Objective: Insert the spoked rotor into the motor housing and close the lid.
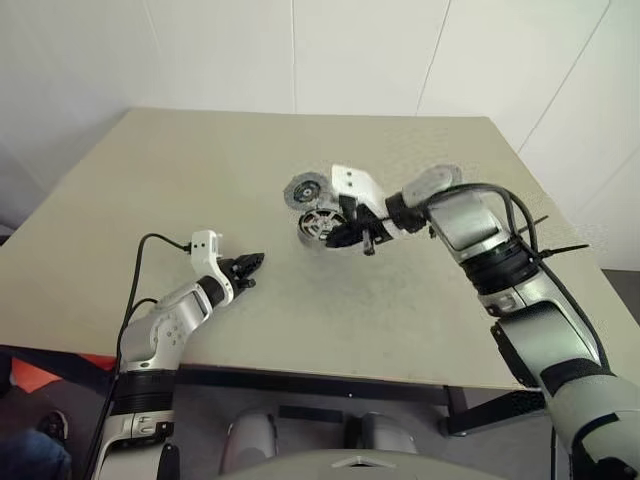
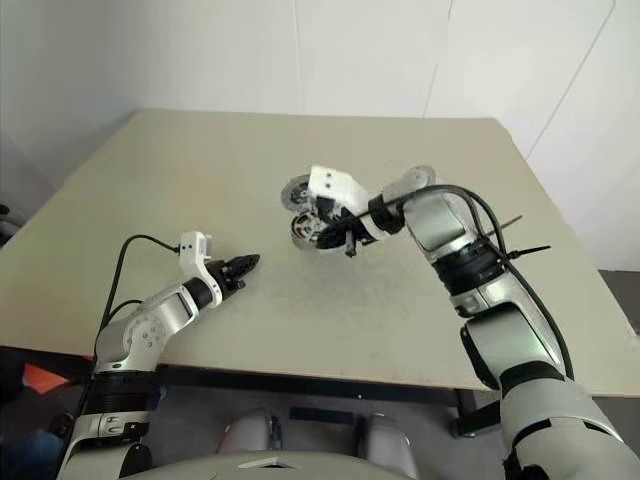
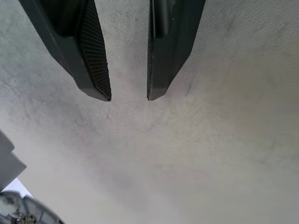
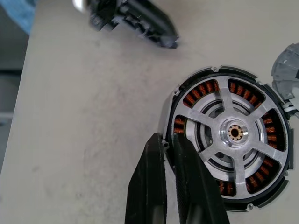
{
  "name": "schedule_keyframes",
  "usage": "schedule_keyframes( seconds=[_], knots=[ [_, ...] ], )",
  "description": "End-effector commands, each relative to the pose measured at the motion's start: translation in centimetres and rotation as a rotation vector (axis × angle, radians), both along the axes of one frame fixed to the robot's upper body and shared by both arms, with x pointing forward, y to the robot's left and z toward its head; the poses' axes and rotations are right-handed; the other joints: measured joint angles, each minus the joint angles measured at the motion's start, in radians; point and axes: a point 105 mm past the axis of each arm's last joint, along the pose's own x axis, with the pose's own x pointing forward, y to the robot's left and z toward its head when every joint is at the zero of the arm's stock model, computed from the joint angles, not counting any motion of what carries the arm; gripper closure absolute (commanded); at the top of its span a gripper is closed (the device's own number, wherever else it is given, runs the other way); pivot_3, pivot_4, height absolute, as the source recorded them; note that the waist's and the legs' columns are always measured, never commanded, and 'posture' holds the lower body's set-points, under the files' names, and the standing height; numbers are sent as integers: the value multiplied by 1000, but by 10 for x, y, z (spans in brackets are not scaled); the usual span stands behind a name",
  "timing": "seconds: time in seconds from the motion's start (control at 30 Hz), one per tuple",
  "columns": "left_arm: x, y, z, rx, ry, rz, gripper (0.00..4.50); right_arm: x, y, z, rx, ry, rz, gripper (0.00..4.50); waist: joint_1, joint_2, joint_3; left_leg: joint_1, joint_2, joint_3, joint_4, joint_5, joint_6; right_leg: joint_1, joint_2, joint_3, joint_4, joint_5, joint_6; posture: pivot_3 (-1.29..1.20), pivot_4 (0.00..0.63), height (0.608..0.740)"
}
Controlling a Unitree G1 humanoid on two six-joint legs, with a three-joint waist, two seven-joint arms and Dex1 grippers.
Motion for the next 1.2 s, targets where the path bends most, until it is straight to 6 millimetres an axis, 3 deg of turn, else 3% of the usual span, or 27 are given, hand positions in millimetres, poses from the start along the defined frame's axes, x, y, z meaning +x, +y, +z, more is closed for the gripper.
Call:
schedule_keyframes(
  seconds=[0.03, 0.27, 0.63, 0.7, 0.8, 0.9, 0.97, 1.03, 1.2],
  knots=[
    [2, 3, 8, 3, -36, 13, 3189, 7, 1, 27, 94, 132, -208, 4466, 7, 0, 0, 0, 0, 0, 0, 0, 0, 0, 0, 0, 0, 0, 0, 0, 0, 740],
    [-2, 6, 6, 5, -31, 22, 3189, 20, -7, 10, 109, 430, -661, 4466, 12, 1, 0, 2, 0, 0, -3, 3, -7, 0, 0, 1, 0, 0, 0, 0, 0, 740],
    [-4, 12, 9, 26, -28, 19, 3189, 22, 5, 4, 171, 485, -791, 4466, 12, 1, 0, 9, -1, 0, -14, 7, -14, 0, 0, 1, -2, -4, 6, 0, 0, 740],
    [-4, 12, 10, 28, -28, 18, 3189, 26, 10, 18, 220, 298, -654, 4466, 13, 1, 0, 8, -1, 0, -14, 7, -14, 1, 0, 1, -2, -3, 6, 0, 0, 740],
    [-3, 12, 10, 27, -29, 18, 3189, 15, 14, 41, 204, -200, -188, 4466, 32, 0, 0, 8, -1, 0, -14, 6, -13, 2, 0, 1, -4, -3, 7, 0, 0, 740],
    [-3, 11, 9, 26, -27, 15, 3189, 7, -11, 31, -42, -630, 239, 4466, 45, 0, 0, 8, -2, 1, -13, 5, -11, 3, -1, 2, -6, -4, 11, 0, 0, 740],
    [-1, 10, 9, 26, -28, 11, 3189, 7, -38, 7, -249, -709, 439, 4306, 41, 0, 0, 8, -3, 2, -13, 5, -11, 2, -1, 2, -5, -4, 11, 0, 0, 740],
    [1, 8, 10, 26, -30, 7, 3189, 3, -59, -10, -348, -665, 559, 3919, 39, -1, 0, 8, -3, 3, -12, 5, -11, 3, -1, 1, -4, -4, 11, 0, 0, 740],
    [4, 6, 11, 25, -33, 0, 3189, -3, -75, -31, -444, -613, 715, 2254, 11, -1, 0, 6, -2, 3, -10, 3, -6, 3, -1, 1, -3, 0, 3, 0, 0, 740]
  ],
)
